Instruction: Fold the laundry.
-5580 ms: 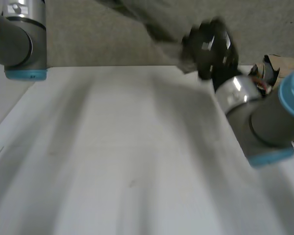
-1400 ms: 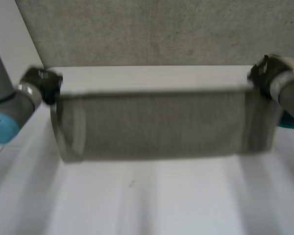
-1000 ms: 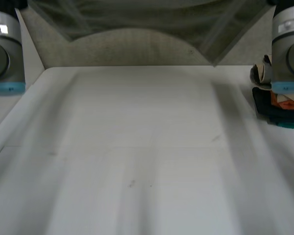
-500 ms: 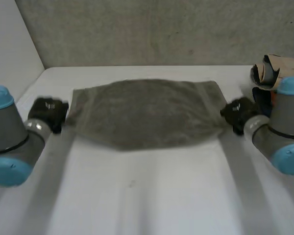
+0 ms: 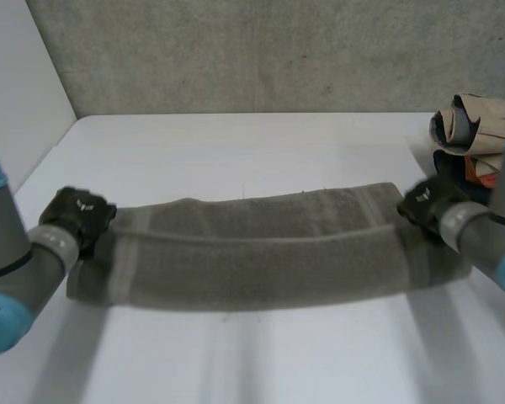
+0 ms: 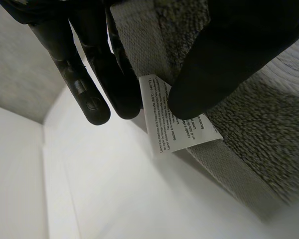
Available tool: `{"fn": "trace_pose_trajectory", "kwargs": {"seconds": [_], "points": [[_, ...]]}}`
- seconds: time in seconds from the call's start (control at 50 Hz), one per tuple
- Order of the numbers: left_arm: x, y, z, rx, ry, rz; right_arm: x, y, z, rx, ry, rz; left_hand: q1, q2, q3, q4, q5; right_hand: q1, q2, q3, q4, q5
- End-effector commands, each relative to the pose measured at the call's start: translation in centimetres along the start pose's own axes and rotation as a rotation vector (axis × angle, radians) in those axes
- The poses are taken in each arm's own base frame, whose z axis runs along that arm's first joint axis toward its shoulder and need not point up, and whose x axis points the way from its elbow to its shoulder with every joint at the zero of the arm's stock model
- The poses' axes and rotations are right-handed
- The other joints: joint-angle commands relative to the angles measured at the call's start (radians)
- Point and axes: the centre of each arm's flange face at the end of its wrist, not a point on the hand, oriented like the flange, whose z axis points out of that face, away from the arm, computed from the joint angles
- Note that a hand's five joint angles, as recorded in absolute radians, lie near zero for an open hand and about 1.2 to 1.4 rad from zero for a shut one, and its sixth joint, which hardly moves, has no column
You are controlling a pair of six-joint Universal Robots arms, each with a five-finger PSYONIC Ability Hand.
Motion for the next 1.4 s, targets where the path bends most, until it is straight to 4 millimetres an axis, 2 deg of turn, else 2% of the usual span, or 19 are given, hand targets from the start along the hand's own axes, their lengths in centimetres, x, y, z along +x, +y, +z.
{"fn": "trace_pose_trajectory", "kwargs": {"seconds": [0.02, 0.14, 0.28, 0.3, 0.34, 0.36, 0.38, 0.42, 0.5, 0.56, 0.58, 0.64, 0.76, 0.84, 0.92, 0.98, 1.24, 1.3, 1.4], "points": [[-0.8, -1.4, 5.9, 0.07, -0.101, -0.035, 1.3, -3.2, 5.3, 0.2, 0.213, -0.01, 0.235, 0.195, 0.201, 0.192, 0.223, 0.253, 0.215, 0.204, 0.196, 0.204], [-1.2, -1.4, 9.3, 0.044, -0.182, -0.045, 1.5, -4.5, 9.7, 0.325, 0.364, -0.034, 0.235, 0.195, 0.201, 0.192, 0.223, 0.253, 0.215, 0.204, 0.196, 0.204], [-1.1, -1.7, 12.1, 0.066, -0.209, -0.054, 0.4, -4.9, 13.4, 0.376, 0.38, -0.048, 0.235, 0.195, 0.201, 0.192, 0.223, 0.253, 0.215, 0.204, 0.196, 0.204], [-0.8, -1.9, 12.5, 0.079, -0.203, -0.053, -0.3, -5.0, 14.3, 0.389, 0.38, -0.051, 0.235, 0.195, 0.201, 0.192, 0.223, 0.08, 0.041, 0.031, 0.023, 0.031], [-0.4, -2.0, 12.9, 0.091, -0.194, -0.054, -0.7, -4.8, 15.1, 0.388, 0.388, -0.053, 0.171, 0.132, 0.137, 0.128, 0.16, -0.968, -1.007, -1.017, -1.026, -1.017], [-0.2, -2.2, 13.0, 0.099, -0.191, -0.054, -0.9, -4.8, 15.4, 0.389, 0.387, -0.055, -0.207, -0.247, -0.241, -0.25, -0.219, -0.968, -1.007, -1.017, -1.026, -1.017], [0.0, -2.9, 13.1, 0.12, -0.191, -0.055, -0.8, -5.0, 15.7, 0.397, 0.402, -0.052, -0.987, -1.026, -1.021, -1.03, -0.998, -0.968, -1.007, -1.017, -1.026, -1.017], [0.2, -3.4, 13.0, 0.139, -0.185, -0.054, -0.5, -5.4, 15.4, 0.407, 0.409, -0.039, -0.896, -0.935, -0.93, -0.939, -0.907, -0.968, -1.007, -1.017, -1.026, -1.017], [0.9, -5.0, 12.2, 0.205, -0.167, -0.063, 1.9, -6.9, 12.8, 0.417, 0.442, 0.034, -0.987, -1.026, -1.021, -1.03, -0.998, -0.968, -1.007, -1.017, -1.026, -1.017], [-0.5, -6.9, 10.2, 0.258, -0.187, -0.097, 4.0, -7.6, 9.7, 0.426, 0.445, 0.142, -0.987, -1.026, -1.021, -1.03, -0.998, -0.968, -1.007, -1.017, -1.026, -1.017], [-0.9, -7.2, 9.4, 0.27, -0.188, -0.118, 5.0, -8.2, 7.5, 0.445, 0.434, 0.178, -0.987, -1.026, -1.021, -1.03, -0.998, -0.968, -1.007, -1.017, -1.026, -1.017], [-1.4, -7.5, 8.0, 0.281, -0.186, -0.155, 5.3, -8.5, 5.0, 0.467, 0.372, 0.225, -0.987, -1.026, -1.021, -1.03, -0.998, -0.968, -1.007, -1.017, -1.026, -1.017], [-1.3, -7.6, 4.5, 0.314, -0.119, -0.26, 6.1, -4.2, 1.9, 0.327, 0.17, 0.362, -0.987, -1.026, -1.021, -1.03, -0.998, -0.968, -1.007, -1.017, -1.026, -1.017], [0.0, -7.4, 2.8, 0.382, 0.002, -0.309, 5.3, -1.3, 1.0, 0.176, 0.019, 0.45, -0.987, -1.026, -1.021, -1.03, -0.998, -0.686, -0.725, -0.735, -0.743, -0.735], [0.6, -7.0, 2.1, 0.409, 0.027, -0.323, 4.5, 0.5, 1.5, 0.119, -0.052, 0.484, -0.986, -1.026, -1.02, -1.029, -0.997, -0.53, -0.568, -0.579, -0.587, -0.579], [0.9, -6.8, 2.0, 0.422, 0.023, -0.322, 2.9, 1.8, 3.4, 0.107, -0.097, 0.494, -0.986, -1.026, -1.02, -1.029, -0.997, -0.5, -0.539, -0.549, -0.558, -0.549], [1.3, -6.8, 2.0, 0.431, 0.027, -0.321, 0.4, 3.9, 7.4, 0.134, -0.07, 0.402, -0.986, -1.026, -1.02, -1.029, -0.997, -0.462, -0.501, -0.511, -0.52, -0.511], [1.4, -6.7, 2.0, 0.429, 0.031, -0.319, 0.7, 4.3, 7.7, 0.13, -0.046, 0.383, -0.986, -1.026, -1.02, -1.029, -0.997, 0.251, 0.213, 0.202, 0.194, 0.202], [1.4, -6.7, 1.8, 0.428, 0.028, -0.32, 1.7, 5.1, 7.2, 0.082, 0.068, 0.384, -0.986, -1.026, -1.02, -1.029, -0.997, 0.253, 0.215, 0.204, 0.196, 0.204]]}}
